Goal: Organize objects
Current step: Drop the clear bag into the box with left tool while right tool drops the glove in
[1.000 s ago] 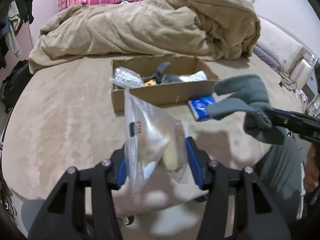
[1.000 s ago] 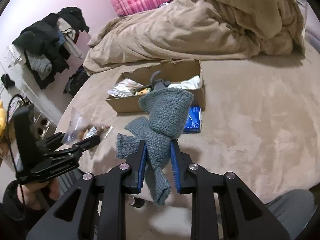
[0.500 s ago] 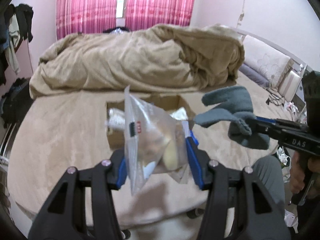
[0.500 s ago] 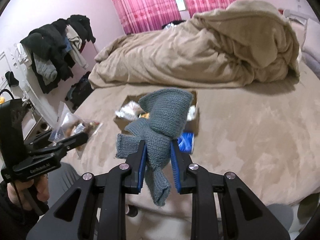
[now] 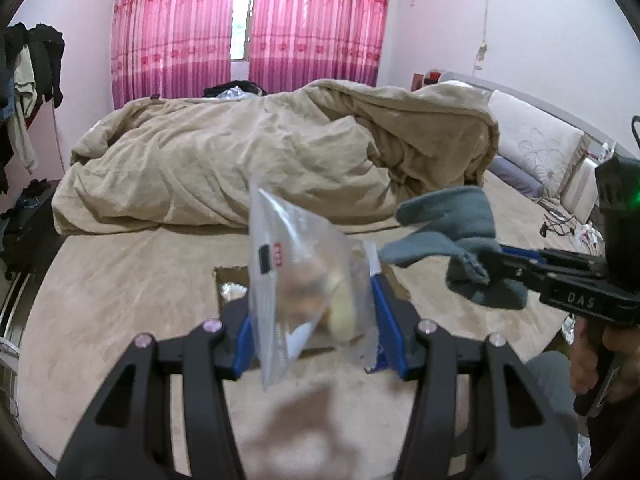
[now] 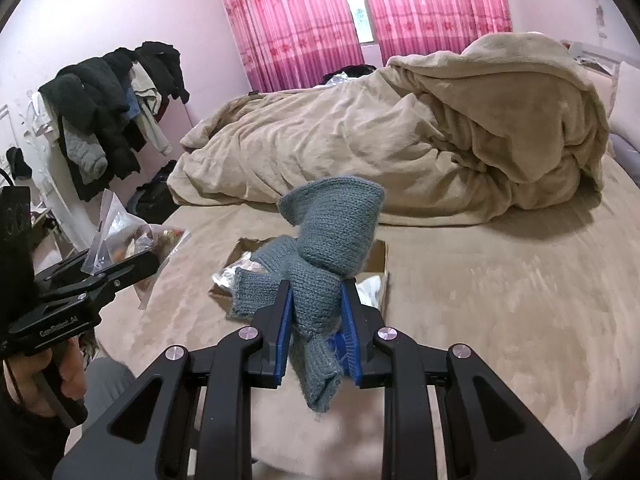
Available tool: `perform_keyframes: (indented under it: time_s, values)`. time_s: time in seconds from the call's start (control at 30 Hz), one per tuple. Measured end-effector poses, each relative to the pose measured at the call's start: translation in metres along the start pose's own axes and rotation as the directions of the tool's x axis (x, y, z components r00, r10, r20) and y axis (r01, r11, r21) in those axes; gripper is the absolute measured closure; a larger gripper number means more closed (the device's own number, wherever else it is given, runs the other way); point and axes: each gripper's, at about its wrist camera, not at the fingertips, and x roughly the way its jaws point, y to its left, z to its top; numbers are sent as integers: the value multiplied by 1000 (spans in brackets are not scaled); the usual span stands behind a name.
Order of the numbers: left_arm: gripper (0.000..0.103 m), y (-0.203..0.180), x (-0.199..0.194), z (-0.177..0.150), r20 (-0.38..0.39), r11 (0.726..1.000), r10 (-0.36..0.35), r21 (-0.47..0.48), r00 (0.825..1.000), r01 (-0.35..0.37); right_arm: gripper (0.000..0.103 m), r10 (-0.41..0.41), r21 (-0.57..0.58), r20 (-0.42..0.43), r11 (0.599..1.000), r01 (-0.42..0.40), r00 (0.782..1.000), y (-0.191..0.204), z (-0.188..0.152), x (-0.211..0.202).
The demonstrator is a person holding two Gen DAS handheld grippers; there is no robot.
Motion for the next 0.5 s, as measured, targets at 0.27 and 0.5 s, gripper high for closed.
perform_keyframes:
  time_s: [0.27, 0.5]
  values:
    - [50, 11, 55, -2, -17, 1000, 10, -17, 1000, -10, 78, -11, -5, -55, 1000, 10, 998, -7, 9, 57]
    - [50, 14, 107, -10, -62, 1000, 15, 3, 998, -15, 78, -9, -1, -133, 1000, 9, 991, -19, 5, 116]
